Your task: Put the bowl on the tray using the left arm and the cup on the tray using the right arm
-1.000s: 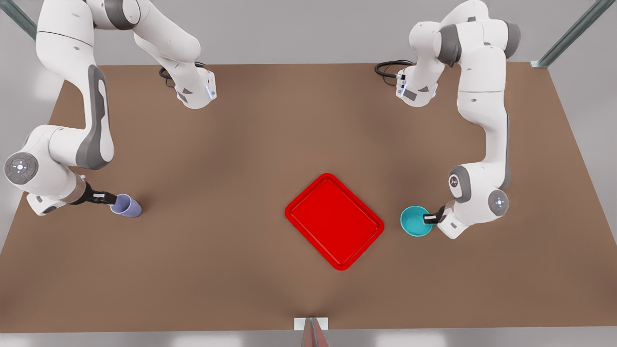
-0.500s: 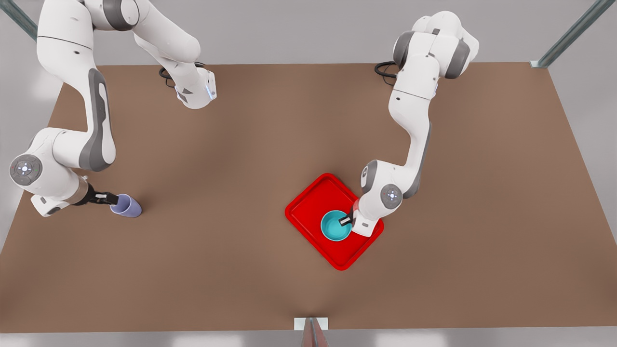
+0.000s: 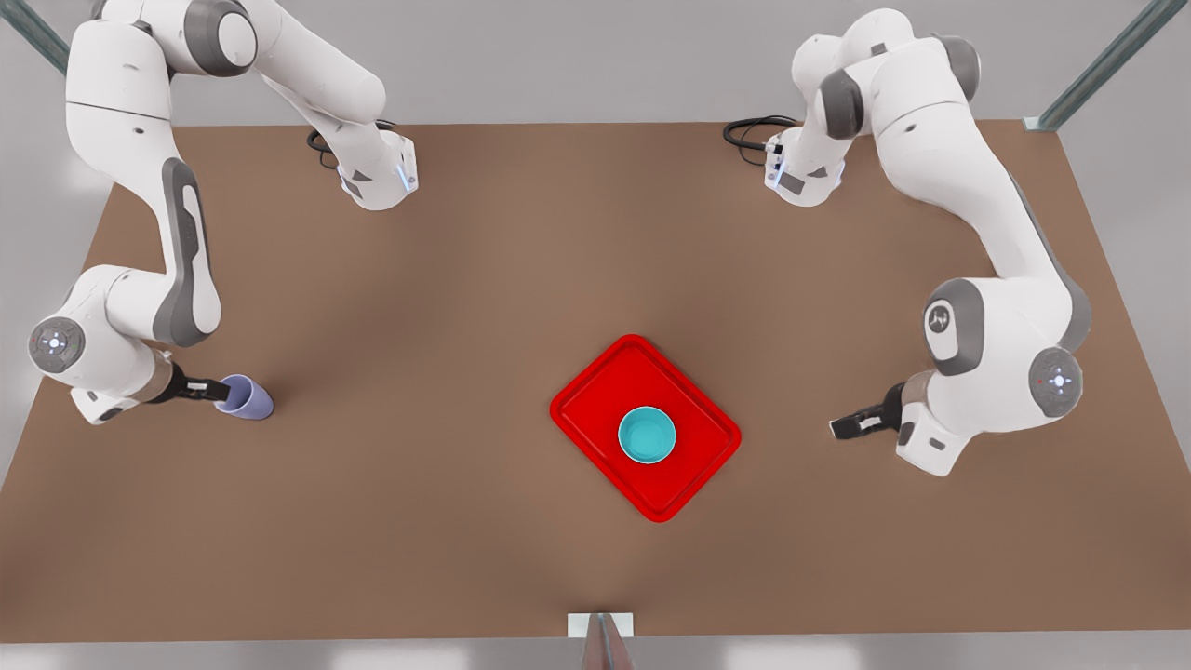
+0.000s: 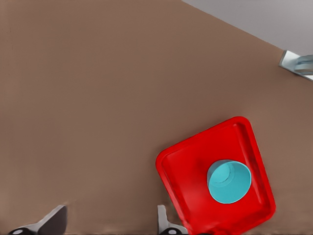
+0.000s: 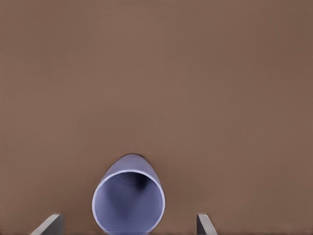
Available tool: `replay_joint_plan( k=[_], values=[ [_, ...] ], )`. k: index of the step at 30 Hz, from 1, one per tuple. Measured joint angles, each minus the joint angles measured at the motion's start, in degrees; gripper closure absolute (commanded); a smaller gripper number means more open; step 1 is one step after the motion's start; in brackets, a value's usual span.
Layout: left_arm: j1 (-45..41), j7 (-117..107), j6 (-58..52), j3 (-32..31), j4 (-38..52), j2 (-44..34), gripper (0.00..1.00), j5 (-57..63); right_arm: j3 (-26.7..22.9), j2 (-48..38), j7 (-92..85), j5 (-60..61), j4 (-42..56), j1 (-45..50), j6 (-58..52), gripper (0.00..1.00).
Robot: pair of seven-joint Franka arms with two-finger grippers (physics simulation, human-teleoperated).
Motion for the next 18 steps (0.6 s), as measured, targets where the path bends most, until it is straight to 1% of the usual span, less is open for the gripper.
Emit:
replay_joint_plan(
  k=[1, 3, 4, 5, 6, 10, 18],
  values=[
    [-2.37, 6.51, -4.79, 0.14, 0.08, -3.84, 0.0, 3.02, 0.0, 0.01, 0.07, 0.05, -0.79, -0.35, 0.42, 0.0],
    [-2.46, 17.33, -7.55, -0.85, -0.66, -13.74, 0.0, 9.05, 0.0, 0.0, 0.21, 0.09, -0.96, -0.24, 0.39, 0.0],
    [-2.46, 17.68, -6.4, -5.07, -4.45, -17.97, 0.0, 12.36, 0.0, 0.0, 0.44, 0.09, -1.09, -0.18, 0.39, 0.0],
    [1.22, 16.46, 0.6, -14.9, -13.12, -23.24, 0.0, 16.22, 0.0, 0.08, 0.68, 0.16, -1.1, -0.09, 0.46, 0.0],
    [6.21, 16.26, 3.36, -19.89, -15.84, -24.28, 0.0, 19.31, 0.0, 0.09, 0.78, 0.3, -1.38, 0.02, 0.55, 0.0],
    [6.21, 16.26, 3.79, -20.17, -15.91, -21.55, 0.0, 25.42, 0.0, 0.26, 0.87, 0.44, -2.59, -0.16, 2.57, 0.0],
    [6.33, 16.26, 3.95, -20.17, -15.91, -20.39, 0.0, 27.86, 0.0, 2.2, 0.86, 0.44, -2.59, -0.86, 4.0, 0.0]
  ],
)
